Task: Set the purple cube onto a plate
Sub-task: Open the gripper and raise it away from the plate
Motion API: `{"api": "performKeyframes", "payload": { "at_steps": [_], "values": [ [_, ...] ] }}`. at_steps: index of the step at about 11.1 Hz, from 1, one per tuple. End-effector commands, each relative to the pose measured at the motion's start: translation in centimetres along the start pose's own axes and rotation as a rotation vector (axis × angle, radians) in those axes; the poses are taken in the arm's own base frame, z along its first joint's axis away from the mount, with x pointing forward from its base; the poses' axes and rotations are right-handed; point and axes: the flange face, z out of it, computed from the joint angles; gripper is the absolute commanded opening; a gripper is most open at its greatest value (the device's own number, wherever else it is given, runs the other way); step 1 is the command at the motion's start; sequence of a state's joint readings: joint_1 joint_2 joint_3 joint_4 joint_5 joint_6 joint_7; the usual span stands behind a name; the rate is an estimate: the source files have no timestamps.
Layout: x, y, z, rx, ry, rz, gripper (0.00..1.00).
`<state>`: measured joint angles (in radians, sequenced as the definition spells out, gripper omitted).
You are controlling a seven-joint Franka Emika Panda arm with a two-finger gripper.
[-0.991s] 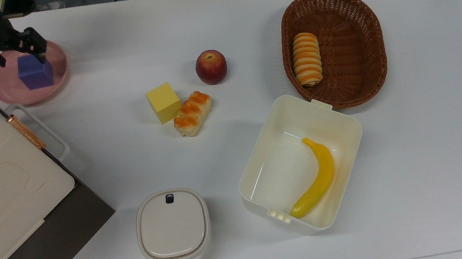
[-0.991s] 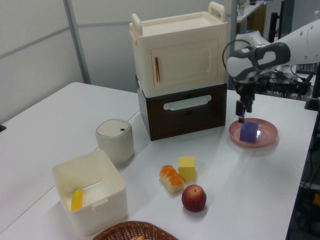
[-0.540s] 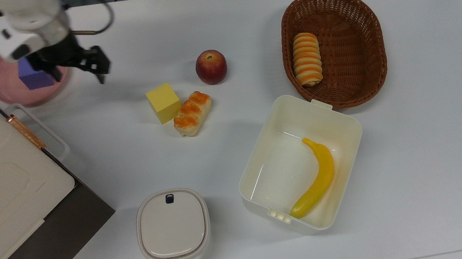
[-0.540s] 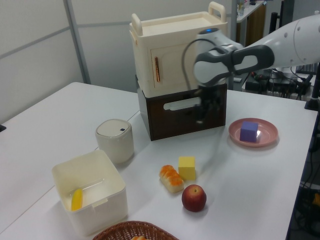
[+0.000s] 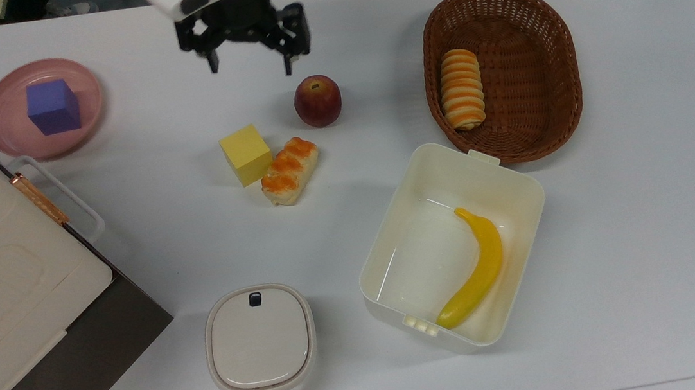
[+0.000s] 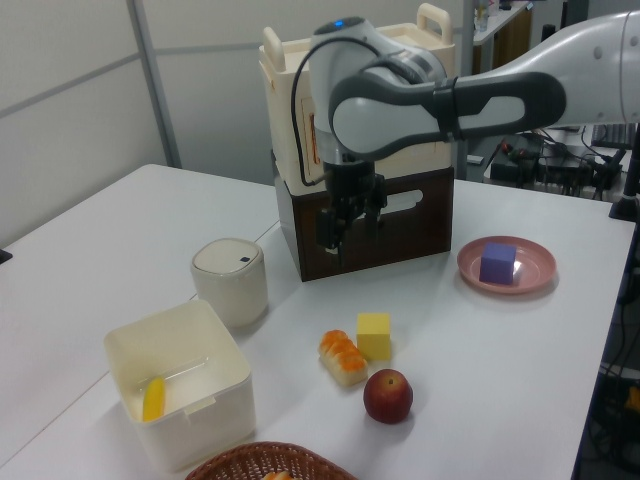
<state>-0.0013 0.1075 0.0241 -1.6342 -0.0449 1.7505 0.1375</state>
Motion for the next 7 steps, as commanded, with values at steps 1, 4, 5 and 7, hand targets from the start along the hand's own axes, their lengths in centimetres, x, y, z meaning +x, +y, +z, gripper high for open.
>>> {"api": "performKeyframes", "payload": {
  "at_steps": [1,4,5,7],
  "values": [
    [-2.8,-0.9,-4.7,0.006,0.038,-0.026,1.0],
    [-3.8,-1.0,-5.5,0.001,0.022,-0.033,1.0],
    [-4.0,-0.9,-5.4,-0.001,0.008,-0.033,1.0],
    [-4.2,-1.0,-5.4,-0.003,-0.012,-0.034,1.0]
  ]
}}
